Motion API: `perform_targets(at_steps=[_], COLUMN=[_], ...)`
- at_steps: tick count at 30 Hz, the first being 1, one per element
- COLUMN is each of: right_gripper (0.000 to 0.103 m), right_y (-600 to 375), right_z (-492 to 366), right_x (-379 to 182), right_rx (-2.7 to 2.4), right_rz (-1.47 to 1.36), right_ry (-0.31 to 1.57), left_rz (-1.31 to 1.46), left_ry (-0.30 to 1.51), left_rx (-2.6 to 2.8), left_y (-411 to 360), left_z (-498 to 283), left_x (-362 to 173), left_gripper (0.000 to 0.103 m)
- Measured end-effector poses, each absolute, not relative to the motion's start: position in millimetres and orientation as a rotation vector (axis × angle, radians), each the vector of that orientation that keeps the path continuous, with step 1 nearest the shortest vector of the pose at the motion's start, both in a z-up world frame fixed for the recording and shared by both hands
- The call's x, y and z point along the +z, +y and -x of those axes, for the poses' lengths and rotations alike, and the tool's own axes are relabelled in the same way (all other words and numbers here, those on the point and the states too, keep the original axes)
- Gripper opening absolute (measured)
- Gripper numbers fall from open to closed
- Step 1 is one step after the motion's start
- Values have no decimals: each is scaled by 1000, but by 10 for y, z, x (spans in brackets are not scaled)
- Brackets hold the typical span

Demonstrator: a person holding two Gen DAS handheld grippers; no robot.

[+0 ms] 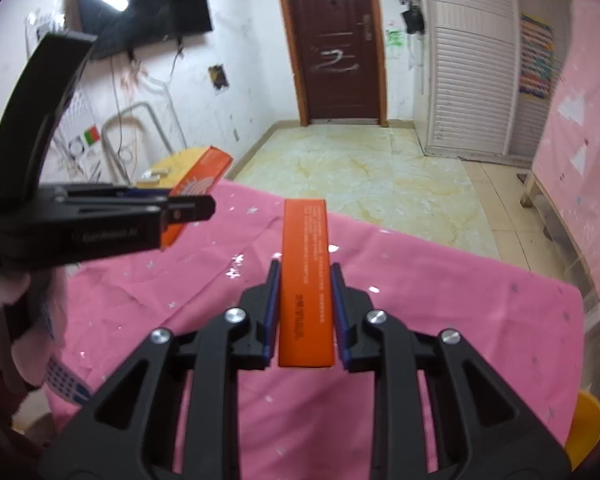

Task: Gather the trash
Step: 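Carry both orange boxes to the yellow bin and open both grippers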

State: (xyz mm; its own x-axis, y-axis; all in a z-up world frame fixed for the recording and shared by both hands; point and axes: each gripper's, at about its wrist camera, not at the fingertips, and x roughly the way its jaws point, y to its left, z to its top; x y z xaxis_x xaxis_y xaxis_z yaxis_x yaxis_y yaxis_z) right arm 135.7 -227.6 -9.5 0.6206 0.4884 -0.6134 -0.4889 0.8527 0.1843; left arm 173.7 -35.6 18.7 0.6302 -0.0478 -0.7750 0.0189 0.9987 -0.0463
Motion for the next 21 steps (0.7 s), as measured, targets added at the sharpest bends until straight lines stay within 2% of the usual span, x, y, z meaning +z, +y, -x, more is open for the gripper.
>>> perform_targets(at_steps=[21], right_gripper=[22], right_y=[-4642], right_z=[-785], right_x=[-268], right_rx=[210], right_rz=[-273], right_ry=[629], left_rz=[-125], left_ry=[882], left_rx=[-319], left_y=[-2522], left_z=[-1291], left_x=[142], left_gripper=[30])
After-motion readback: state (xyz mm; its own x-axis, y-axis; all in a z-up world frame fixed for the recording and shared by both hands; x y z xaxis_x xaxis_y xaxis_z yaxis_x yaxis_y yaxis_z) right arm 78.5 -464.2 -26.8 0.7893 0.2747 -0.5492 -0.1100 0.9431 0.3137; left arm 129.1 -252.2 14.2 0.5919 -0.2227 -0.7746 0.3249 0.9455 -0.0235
